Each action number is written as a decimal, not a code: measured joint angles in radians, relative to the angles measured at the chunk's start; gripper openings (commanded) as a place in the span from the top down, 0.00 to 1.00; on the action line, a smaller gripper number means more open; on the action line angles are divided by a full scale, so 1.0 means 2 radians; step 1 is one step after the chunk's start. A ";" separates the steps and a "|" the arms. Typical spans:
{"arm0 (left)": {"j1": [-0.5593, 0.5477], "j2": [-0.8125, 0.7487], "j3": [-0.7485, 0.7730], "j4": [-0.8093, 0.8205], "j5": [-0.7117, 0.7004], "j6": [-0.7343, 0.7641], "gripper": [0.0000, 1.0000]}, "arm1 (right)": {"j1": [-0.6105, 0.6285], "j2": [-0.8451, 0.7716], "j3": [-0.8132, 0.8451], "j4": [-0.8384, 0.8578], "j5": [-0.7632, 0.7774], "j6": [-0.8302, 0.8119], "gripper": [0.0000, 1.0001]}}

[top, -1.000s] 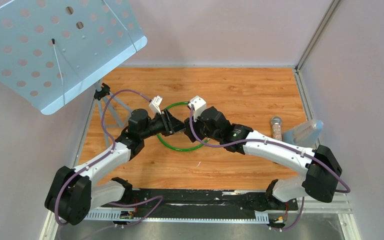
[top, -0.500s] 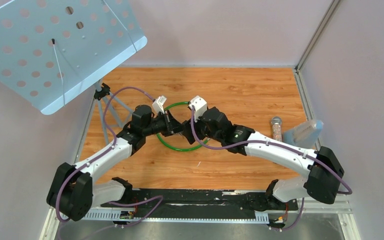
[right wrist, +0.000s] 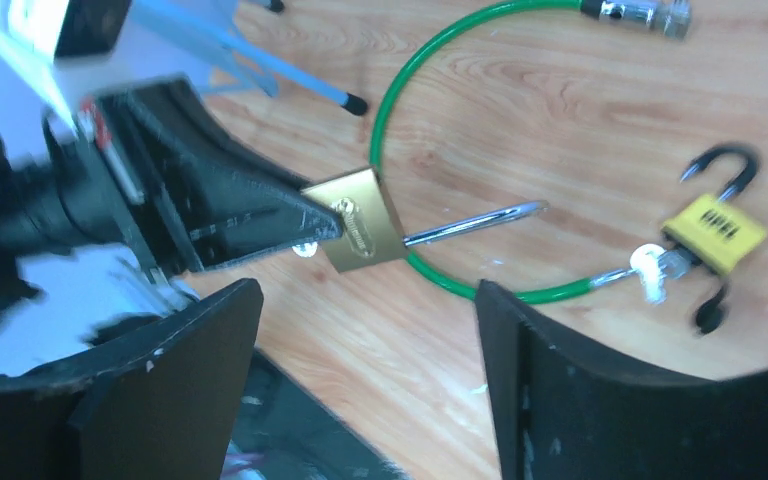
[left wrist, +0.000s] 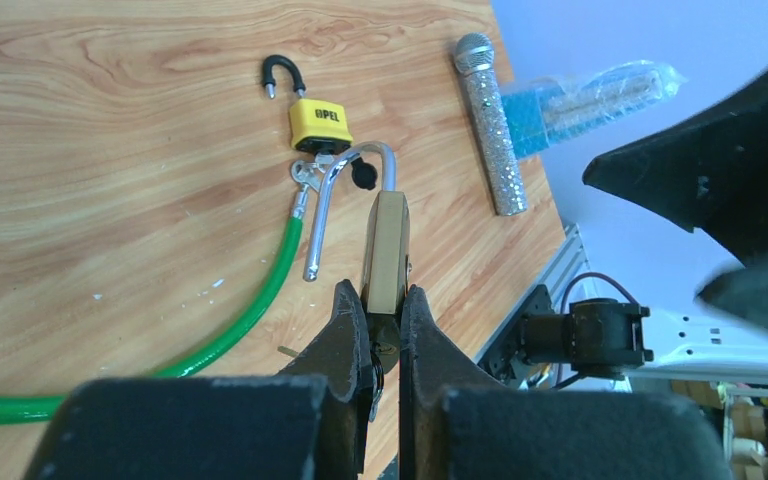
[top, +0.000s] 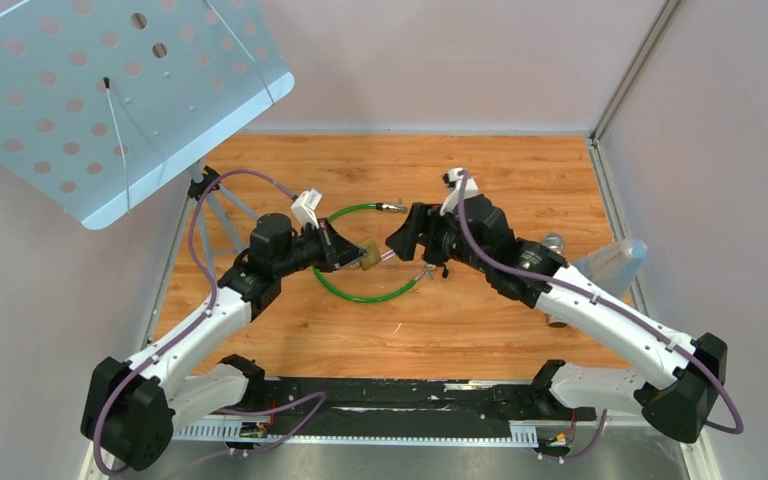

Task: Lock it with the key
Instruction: Lock the lock.

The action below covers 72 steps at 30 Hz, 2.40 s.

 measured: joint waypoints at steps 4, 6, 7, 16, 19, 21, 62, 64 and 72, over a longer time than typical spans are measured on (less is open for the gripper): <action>0.000 -0.023 0.001 -0.008 0.002 -0.011 1.00 | -0.047 0.006 0.009 -0.018 -0.043 0.165 0.28; 0.000 -0.036 0.001 -0.004 0.003 -0.017 1.00 | -0.052 0.017 0.011 -0.022 -0.056 0.224 0.30; 0.000 -0.042 0.001 0.000 0.004 -0.018 1.00 | -0.051 0.026 0.013 -0.023 -0.064 0.256 0.31; 0.000 -0.075 0.006 0.014 0.010 -0.019 1.00 | -0.048 0.069 0.018 -0.023 -0.076 0.428 0.56; 0.000 -0.083 0.006 0.018 0.015 -0.019 1.00 | -0.049 0.069 0.015 -0.020 -0.070 0.454 0.57; 0.000 -0.086 0.006 0.027 0.024 -0.020 1.00 | -0.048 0.069 0.014 -0.021 -0.066 0.461 0.57; 0.002 -0.067 -0.074 0.193 0.063 -0.068 0.28 | -0.049 0.043 -0.061 0.129 -0.066 0.469 1.00; 0.001 -0.064 -0.082 0.202 0.065 -0.081 0.28 | -0.049 0.043 -0.067 0.150 -0.068 0.473 1.00; 0.000 -0.074 -0.088 0.205 0.076 -0.068 0.16 | -0.049 0.057 -0.068 0.184 -0.076 0.485 1.00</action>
